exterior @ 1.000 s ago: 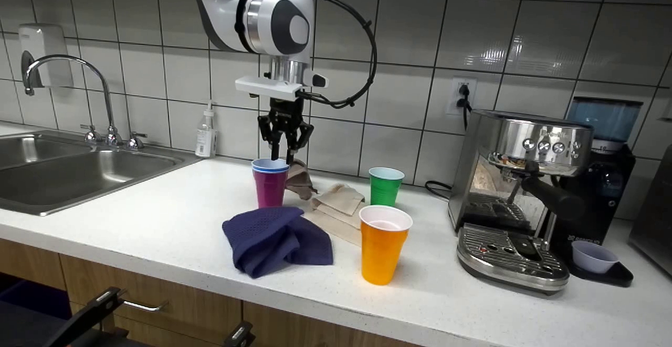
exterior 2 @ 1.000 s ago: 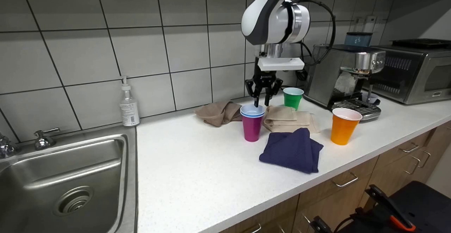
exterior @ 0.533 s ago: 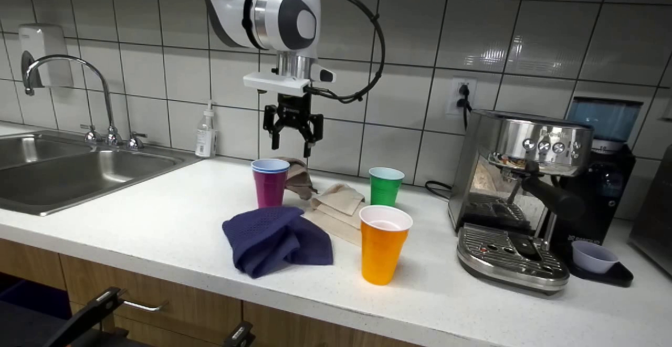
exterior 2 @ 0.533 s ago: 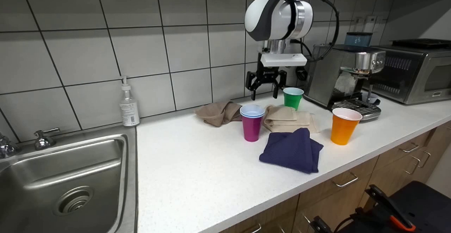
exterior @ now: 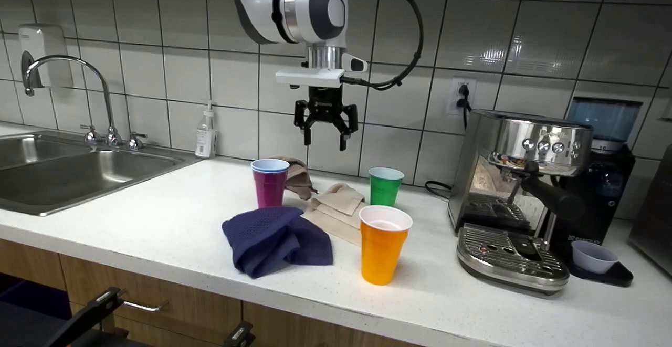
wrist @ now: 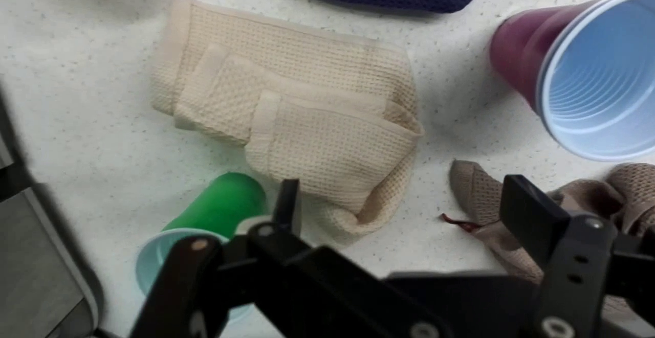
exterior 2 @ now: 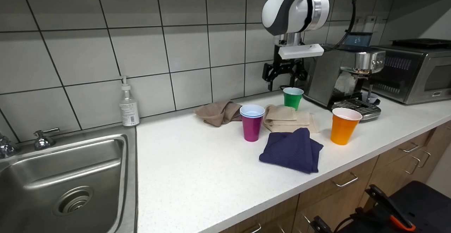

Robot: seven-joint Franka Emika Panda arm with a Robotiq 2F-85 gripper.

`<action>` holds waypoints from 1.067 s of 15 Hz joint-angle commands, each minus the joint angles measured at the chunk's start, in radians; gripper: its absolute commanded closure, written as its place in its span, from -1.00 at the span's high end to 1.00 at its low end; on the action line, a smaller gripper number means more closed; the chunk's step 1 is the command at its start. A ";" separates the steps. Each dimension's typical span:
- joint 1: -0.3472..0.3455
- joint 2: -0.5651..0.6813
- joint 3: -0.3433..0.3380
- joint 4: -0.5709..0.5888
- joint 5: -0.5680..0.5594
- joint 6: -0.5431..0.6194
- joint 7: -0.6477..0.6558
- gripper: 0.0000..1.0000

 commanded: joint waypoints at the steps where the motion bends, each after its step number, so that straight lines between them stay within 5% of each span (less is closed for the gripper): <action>1: -0.027 -0.001 -0.017 0.031 -0.065 -0.022 -0.045 1.00; 16: -0.043 0.020 -0.026 0.028 -0.088 0.008 -0.035 1.00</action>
